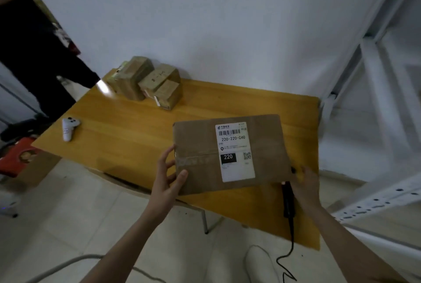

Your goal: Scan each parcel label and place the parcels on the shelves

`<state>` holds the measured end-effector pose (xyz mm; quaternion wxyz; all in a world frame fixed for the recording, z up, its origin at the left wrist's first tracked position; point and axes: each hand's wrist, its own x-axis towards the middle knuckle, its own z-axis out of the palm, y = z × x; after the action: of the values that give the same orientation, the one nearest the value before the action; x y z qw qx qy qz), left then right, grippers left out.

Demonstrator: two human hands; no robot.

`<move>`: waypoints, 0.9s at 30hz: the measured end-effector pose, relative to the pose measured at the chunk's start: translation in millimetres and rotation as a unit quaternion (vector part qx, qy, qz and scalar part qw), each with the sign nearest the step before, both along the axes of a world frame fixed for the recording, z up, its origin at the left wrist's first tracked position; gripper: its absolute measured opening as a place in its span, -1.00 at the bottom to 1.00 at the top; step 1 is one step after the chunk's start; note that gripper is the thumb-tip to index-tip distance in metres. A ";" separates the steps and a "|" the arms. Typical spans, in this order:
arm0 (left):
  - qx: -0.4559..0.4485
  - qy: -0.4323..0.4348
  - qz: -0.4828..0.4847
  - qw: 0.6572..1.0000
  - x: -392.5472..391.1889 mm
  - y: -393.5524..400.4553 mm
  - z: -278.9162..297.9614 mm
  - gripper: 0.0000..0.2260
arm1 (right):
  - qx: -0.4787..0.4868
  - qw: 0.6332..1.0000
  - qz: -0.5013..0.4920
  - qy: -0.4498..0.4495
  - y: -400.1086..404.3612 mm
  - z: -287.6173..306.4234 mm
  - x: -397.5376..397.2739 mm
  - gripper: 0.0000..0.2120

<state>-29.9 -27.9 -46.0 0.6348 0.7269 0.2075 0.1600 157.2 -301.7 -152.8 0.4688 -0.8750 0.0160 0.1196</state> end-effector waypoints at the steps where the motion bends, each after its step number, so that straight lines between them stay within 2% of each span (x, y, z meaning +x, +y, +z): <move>1: -0.006 -0.005 -0.012 1.000 -0.9 1.9 1.0 -0.26 | 0.013 1.000 -0.011 -0.024 -0.3 11.6 -4.2 -0.67; 3: -0.015 -0.011 -0.037 0.999 -3.6 5.6 2.5 -0.38 | 0.056 0.997 -0.022 -0.038 0.9 38.1 -15.4 -0.64; 6: -0.034 -0.022 -0.067 0.997 -8.5 11.6 4.4 -0.45 | 0.150 0.988 -0.025 -0.037 6.8 77.8 -37.1 -0.69; 8: -0.047 -0.029 -0.087 0.995 -11.0 17.0 7.3 -0.43 | 0.215 0.976 -0.039 -0.028 10.7 101.6 -55.6 -0.73; 10: -0.057 -0.032 -0.112 0.992 -13.0 23.1 10.5 -0.31 | 0.250 0.968 -0.018 -0.030 10.4 119.8 -76.7 -0.76; 13: -0.061 -0.038 -0.160 0.985 -13.6 27.5 15.9 -0.24 | 0.233 0.970 0.006 -0.070 1.5 134.1 -106.2 -0.59; 16: -0.050 -0.042 -0.202 0.977 -10.2 21.8 21.0 -0.21 | 0.224 0.969 -0.025 -0.104 -17.0 144.1 -134.1 -0.46; 19: -0.046 -0.049 -0.241 0.968 -6.4 3.0 27.5 -0.26 | 0.233 0.961 -0.085 -0.122 -40.9 156.6 -167.8 -0.43; 23: -0.058 -0.067 -0.289 0.953 -3.7 -36.4 39.4 -0.53 | 0.218 0.953 -0.147 -0.154 -81.1 171.6 -211.2 -0.50; 27: -0.063 -0.075 -0.345 0.934 -2.3 -85.5 59.9 -0.53 | 0.220 0.936 -0.205 -0.181 -122.1 188.4 -249.0 -0.54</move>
<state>-32.2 -113.3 13.9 0.7094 0.6979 -0.0943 -0.0283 -91.8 -423.8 35.5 0.6591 -0.7345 0.0832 -0.1385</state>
